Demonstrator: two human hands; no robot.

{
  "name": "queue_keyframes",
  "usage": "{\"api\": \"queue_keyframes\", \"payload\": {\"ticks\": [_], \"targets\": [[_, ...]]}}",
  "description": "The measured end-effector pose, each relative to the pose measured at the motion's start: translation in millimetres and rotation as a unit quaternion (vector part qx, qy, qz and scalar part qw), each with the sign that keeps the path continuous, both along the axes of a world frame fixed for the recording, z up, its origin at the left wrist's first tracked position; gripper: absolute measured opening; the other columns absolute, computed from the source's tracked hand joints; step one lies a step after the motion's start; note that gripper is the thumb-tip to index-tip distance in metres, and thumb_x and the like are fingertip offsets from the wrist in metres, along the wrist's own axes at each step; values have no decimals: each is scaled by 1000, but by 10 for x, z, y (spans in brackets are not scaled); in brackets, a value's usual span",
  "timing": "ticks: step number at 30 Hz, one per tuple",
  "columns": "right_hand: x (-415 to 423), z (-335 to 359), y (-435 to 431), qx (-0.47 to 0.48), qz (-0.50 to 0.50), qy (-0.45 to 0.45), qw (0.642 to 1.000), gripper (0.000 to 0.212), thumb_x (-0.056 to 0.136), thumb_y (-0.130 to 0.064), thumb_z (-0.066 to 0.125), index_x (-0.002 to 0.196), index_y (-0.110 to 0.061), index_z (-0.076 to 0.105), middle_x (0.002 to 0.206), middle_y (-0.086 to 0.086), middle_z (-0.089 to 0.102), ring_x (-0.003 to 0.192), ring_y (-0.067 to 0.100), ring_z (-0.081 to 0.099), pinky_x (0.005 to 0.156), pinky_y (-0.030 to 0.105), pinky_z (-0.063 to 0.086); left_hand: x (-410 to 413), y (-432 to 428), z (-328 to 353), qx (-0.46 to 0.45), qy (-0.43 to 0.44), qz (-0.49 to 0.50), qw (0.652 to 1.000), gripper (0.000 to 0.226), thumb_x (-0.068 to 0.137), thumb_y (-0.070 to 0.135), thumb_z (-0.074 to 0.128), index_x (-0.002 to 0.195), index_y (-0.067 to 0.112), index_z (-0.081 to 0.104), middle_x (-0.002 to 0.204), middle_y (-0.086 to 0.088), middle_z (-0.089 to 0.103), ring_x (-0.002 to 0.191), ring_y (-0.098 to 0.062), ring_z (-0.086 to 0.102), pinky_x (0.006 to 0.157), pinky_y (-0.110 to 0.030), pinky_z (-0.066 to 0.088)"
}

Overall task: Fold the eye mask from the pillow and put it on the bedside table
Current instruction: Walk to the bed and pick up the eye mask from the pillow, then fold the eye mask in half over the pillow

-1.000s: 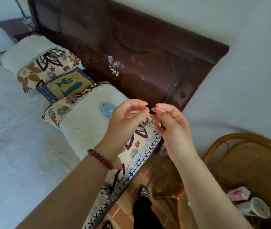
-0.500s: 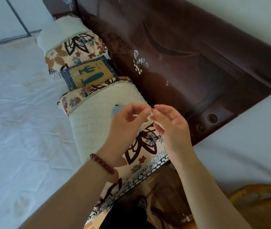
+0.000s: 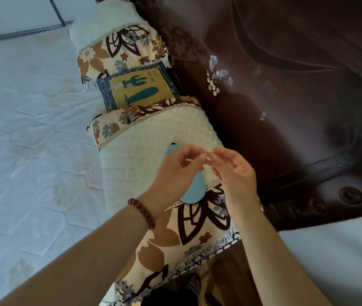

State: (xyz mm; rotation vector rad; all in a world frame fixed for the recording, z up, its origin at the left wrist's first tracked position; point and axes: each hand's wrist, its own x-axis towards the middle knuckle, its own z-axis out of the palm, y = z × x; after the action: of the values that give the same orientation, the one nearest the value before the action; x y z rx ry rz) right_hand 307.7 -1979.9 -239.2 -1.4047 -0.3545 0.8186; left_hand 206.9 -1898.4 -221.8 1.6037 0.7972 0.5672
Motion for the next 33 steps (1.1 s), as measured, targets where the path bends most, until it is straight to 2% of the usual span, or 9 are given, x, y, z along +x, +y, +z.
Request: {"api": "queue_keyframes", "payload": {"ticks": [5, 10, 14, 16, 20, 24, 27, 29, 33], "targets": [[87, -633, 382, -33, 14, -9, 999, 21, 77, -10, 75, 71, -30, 73, 78, -7, 76, 82, 9, 68, 81, 29, 50, 89, 237, -643, 34, 76, 4, 997, 11, 90, 26, 57, 84, 30, 66, 77, 20, 66, 72, 10, 59, 66, -2, 39], [175, -1224, 570, -74, 0, -72, 995, 21, 79, -9, 71, 73, -29, 71, 78, -8, 75, 75, 4, 68, 64, 14, 49, 161, 419, -1269, 53, 166, 33, 984, 10, 89, 23, 56, 94, 27, 64, 91, 20, 60, 86, 2, 54, 63, -1, 37], [248, -1579, 671, -176, 15, -145, 974, 14, 79, -21, 70, 81, -34, 66, 94, 0, 70, 83, 15, 65, 65, 27, 50, 152, 480, -1628, 110, 272, 55, 954, 28, 85, 18, 59, 113, 21, 57, 120, -2, 52, 108, -19, 48, 82, -15, 33], [255, -1693, 715, -198, 48, -134, 970, 17, 78, -21, 71, 86, -34, 63, 98, -2, 68, 88, 13, 64, 66, 24, 48, 121, 470, -1729, 101, 308, 82, 943, 43, 82, 20, 64, 122, 17, 48, 128, -8, 43, 115, -26, 43, 89, -24, 30], [170, -1748, 741, -200, 66, -92, 973, 24, 80, -20, 70, 87, -37, 56, 94, -9, 68, 80, 5, 63, 60, 20, 45, 52, 396, -1790, 59, 279, 113, 952, 78, 78, 17, 70, 140, 10, 22, 137, -13, 29, 112, -29, 48, 86, -26, 43], [67, -1742, 672, -191, 64, -85, 976, 33, 83, -17, 64, 108, -37, 53, 99, 0, 68, 83, 16, 66, 59, 25, 47, 5, 369, -1786, 3, 225, 124, 966, 85, 78, 8, 69, 141, 21, 14, 127, -8, 26, 78, -12, 49, 55, -9, 34], [-5, -1703, 589, -167, 43, -73, 982, 41, 86, -15, 62, 115, -41, 52, 98, -2, 66, 83, 12, 65, 56, 18, 46, -69, 349, -1774, -13, 196, 126, 972, 78, 78, 9, 68, 136, 26, 19, 103, -2, 48, 71, -3, 50, 48, -10, 37], [-47, -1676, 540, -150, 24, -63, 986, 40, 86, -13, 61, 108, -45, 53, 96, -5, 68, 81, 8, 65, 52, 12, 47, -115, 324, -1780, -22, 179, 117, 977, 67, 80, 14, 66, 131, 30, 26, 80, -4, 62, 63, -10, 60, 43, -13, 43], [-83, -1638, 471, -123, 11, -60, 991, 40, 86, -10, 62, 101, -47, 55, 96, -4, 69, 80, 6, 65, 51, 9, 45, -162, 288, -1799, -31, 171, 108, 979, 52, 83, 21, 65, 123, 39, 38, 83, -4, 67, 69, -14, 65, 48, -13, 46]]}}
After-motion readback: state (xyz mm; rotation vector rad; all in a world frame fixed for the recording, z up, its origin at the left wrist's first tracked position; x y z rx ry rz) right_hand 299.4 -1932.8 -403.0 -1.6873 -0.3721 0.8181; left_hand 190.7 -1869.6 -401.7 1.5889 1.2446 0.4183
